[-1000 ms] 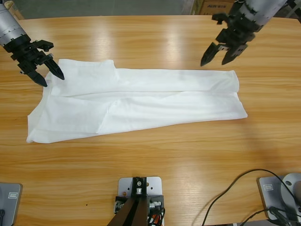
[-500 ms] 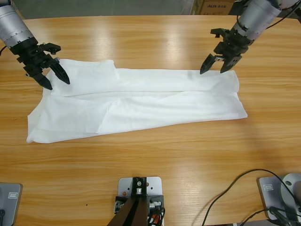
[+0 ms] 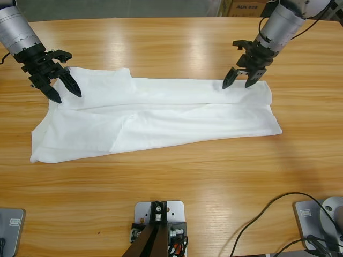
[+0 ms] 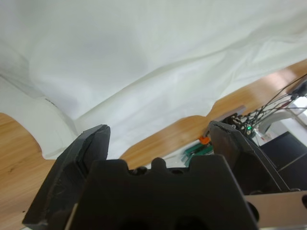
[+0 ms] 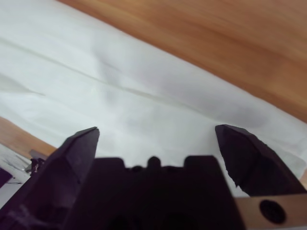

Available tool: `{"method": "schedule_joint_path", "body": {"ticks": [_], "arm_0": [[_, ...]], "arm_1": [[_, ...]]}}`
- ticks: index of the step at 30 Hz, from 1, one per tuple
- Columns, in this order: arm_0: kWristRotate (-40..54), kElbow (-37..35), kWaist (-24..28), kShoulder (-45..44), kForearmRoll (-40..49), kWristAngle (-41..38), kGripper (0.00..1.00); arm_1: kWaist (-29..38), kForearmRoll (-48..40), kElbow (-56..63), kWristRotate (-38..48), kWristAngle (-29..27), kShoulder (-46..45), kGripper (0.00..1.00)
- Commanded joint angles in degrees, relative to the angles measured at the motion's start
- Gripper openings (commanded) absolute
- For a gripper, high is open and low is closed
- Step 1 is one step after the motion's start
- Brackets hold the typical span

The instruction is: Fold clothes

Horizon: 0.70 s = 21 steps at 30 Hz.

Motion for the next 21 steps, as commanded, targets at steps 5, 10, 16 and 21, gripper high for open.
{"method": "schedule_joint_path", "body": {"ticks": [5,10,16,21], "arm_0": [[0.69,1.77,-0.57,2.02,-0.37,-0.17,0.803],[0.69,1.77,-0.57,2.02,-0.37,-0.17,0.803],[0.69,1.79,-0.64,1.85,-0.32,-0.17,0.802],[0.78,1.79,-0.75,1.92,-0.37,-0.17,0.803]], "arm_1": [[1.65,3.06,-5.59,-0.23,-0.62,5.52,0.996],[3.36,2.83,-5.18,-0.23,-0.42,5.73,0.996],[4.87,2.36,-3.42,0.35,-0.27,4.82,0.996],[5.54,1.53,-0.91,0.88,-0.27,3.74,0.996]]}}
